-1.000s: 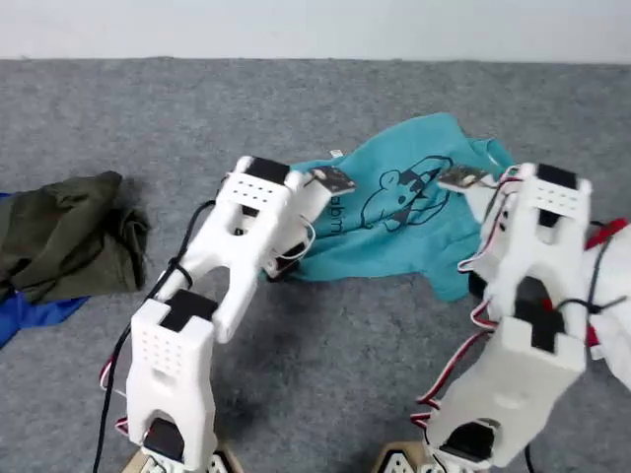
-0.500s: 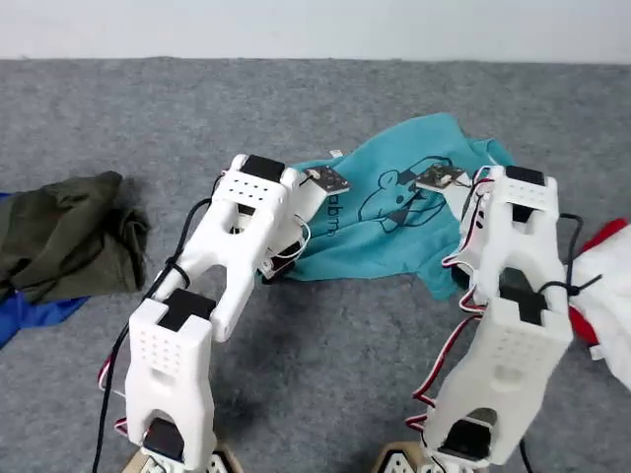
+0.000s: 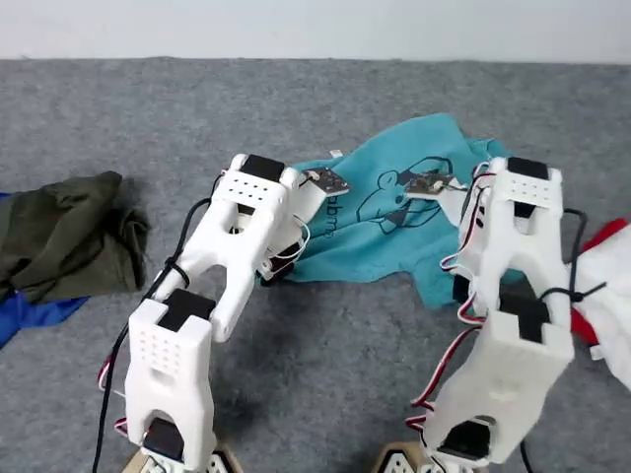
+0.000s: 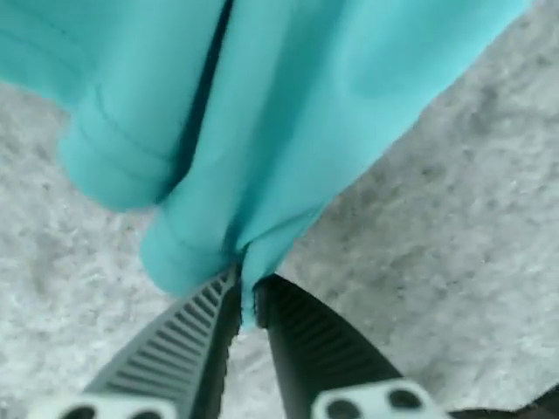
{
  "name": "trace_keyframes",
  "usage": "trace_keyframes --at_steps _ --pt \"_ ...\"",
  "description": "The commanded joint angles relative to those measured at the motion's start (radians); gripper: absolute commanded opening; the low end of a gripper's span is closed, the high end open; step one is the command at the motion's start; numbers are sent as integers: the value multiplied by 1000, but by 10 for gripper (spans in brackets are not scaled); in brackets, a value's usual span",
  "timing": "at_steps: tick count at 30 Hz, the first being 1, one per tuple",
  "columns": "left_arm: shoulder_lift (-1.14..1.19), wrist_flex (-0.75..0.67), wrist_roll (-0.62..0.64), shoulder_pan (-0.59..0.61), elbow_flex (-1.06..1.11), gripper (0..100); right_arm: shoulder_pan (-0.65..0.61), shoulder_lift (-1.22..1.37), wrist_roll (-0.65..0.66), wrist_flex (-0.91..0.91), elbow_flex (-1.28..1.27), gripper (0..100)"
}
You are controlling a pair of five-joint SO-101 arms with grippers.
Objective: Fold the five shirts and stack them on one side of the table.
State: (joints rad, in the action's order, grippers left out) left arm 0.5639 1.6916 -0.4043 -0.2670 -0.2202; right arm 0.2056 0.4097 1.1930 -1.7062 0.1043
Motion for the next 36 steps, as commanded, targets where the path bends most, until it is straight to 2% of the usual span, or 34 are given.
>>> trace_keyframes --at_steps 1,6,13,17,22,31,34,36 --pt "-107 66 -6 6 -28 13 -1 -107 61 -94 5 9" --pt "-221 68 -18 20 94 12 31 -226 71 -93 -170 9" --pt "-442 68 -187 20 512 12 35 -443 166 -93 -551 9" --pt "-585 68 -264 18 716 12 33 -602 170 -93 -706 9" --pt "-720 66 -290 18 892 13 30 -751 169 -93 -852 9" --pt "-799 63 -282 28 895 16 33 -865 164 -94 -953 9" --pt "-799 61 -192 29 832 58 36 -866 155 -96 -941 39" --pt "-799 64 -94 55 743 135 36 -868 120 -96 -928 122"
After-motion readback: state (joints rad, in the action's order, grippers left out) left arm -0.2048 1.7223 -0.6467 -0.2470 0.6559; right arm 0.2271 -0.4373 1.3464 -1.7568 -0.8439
